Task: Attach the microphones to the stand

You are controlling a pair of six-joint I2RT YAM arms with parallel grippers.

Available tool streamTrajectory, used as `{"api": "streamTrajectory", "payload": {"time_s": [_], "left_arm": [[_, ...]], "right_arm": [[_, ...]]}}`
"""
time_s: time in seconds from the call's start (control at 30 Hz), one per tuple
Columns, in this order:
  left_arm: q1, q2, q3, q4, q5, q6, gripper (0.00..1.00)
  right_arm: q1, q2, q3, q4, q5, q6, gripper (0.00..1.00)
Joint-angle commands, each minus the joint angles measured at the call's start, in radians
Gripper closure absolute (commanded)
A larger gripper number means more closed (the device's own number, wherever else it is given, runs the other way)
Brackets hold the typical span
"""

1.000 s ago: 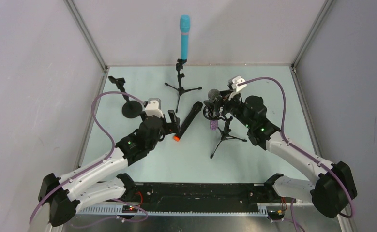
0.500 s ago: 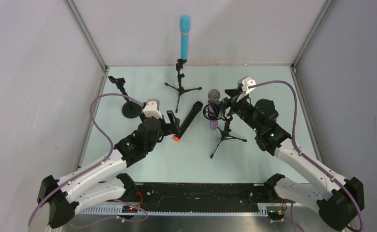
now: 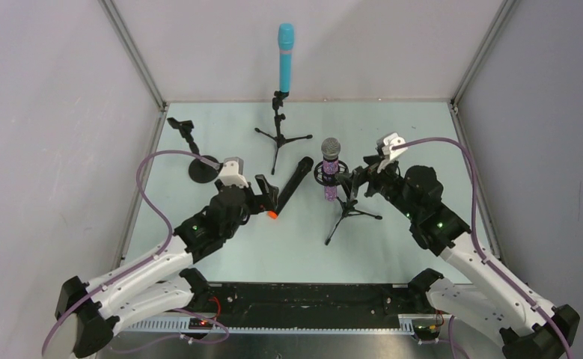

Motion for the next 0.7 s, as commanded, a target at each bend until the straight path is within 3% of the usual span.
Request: {"api": "streamTrajectory", "payload": {"time_s": [0.0,0.27,0.67], "left_arm": [[0.003,-0.021,-0.02,0.03,0.02,-0.064,0.02],[0.004,-0.022,-0.033,0.029,0.045,-0.103,0.02],[0.004,-0.041,-0.054,0.029,0.044,-0.127,0.02]], "right_arm": [[0.002,-0.055,-0.043,-0.117,0.021,-0.008,0.01],[0.003,-0.08,-0.126,-0.151,-0.006,0.009,0.01],[0.002,0.093,-0.14,-0.007,-0.004,-0.004,0.03]]}}
